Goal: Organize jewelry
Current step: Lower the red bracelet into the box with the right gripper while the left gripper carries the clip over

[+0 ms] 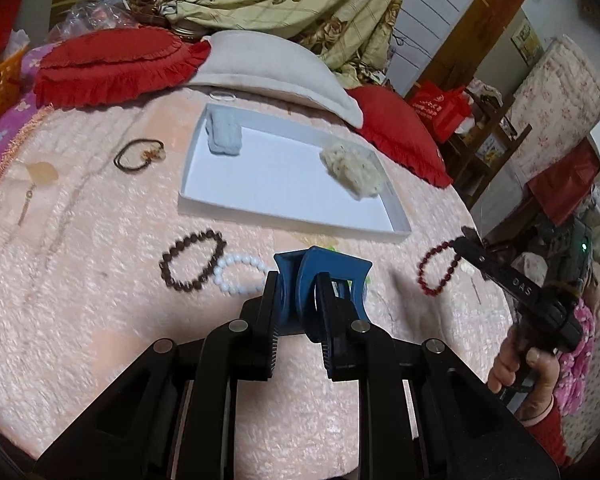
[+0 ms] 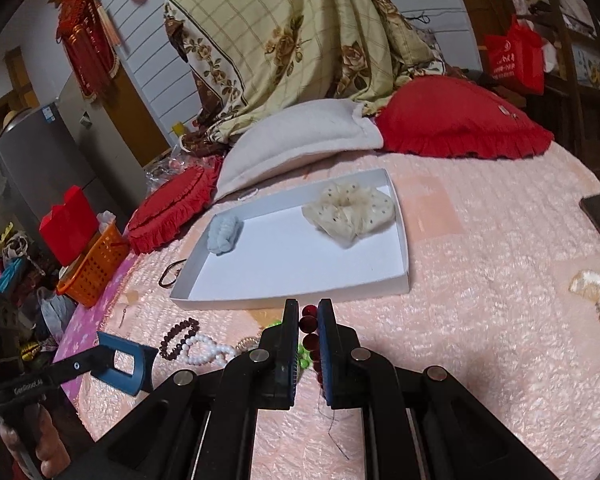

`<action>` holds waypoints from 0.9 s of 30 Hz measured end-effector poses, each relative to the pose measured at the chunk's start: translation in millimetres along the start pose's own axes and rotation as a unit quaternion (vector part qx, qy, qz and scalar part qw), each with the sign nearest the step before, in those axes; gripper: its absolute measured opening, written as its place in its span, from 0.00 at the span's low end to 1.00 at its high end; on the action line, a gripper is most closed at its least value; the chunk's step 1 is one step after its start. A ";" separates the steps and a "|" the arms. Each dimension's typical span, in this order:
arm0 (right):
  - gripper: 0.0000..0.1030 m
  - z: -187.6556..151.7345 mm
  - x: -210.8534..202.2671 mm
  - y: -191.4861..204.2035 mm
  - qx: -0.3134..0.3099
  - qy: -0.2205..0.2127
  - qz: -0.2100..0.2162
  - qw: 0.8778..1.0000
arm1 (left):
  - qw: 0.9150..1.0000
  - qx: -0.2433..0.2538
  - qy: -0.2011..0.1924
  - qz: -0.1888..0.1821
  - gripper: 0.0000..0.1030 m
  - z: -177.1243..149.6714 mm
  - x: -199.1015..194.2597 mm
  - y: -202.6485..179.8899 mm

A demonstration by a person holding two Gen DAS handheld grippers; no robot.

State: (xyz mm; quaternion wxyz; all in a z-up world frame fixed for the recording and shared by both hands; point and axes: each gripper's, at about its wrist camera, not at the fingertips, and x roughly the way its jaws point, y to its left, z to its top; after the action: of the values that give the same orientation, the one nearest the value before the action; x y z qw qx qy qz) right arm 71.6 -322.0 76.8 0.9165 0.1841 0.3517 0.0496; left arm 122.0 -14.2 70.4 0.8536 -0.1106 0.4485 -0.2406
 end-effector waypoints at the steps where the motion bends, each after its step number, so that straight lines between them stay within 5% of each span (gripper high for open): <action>1: 0.09 3.2 0.4 1.7 -0.002 -0.001 0.001 1.000 | 1.000 -0.002 -0.003 0.002 0.15 6.4 0.5 2.1; 13: 0.09 51.1 35.9 20.4 -0.026 0.002 -0.012 1.000 | 0.999 -0.010 -0.006 0.043 0.15 73.8 41.4 23.4; 27: 0.09 66.3 133.1 44.7 -0.018 0.073 0.011 0.997 | 0.996 -0.034 0.041 0.077 0.15 106.2 121.5 66.6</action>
State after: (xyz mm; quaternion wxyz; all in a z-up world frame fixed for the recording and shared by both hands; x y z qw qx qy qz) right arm 216.9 -271.2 55.5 0.8910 0.1679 0.4144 0.0795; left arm 288.3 -21.7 17.7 0.8463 -0.0951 0.4982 -0.1630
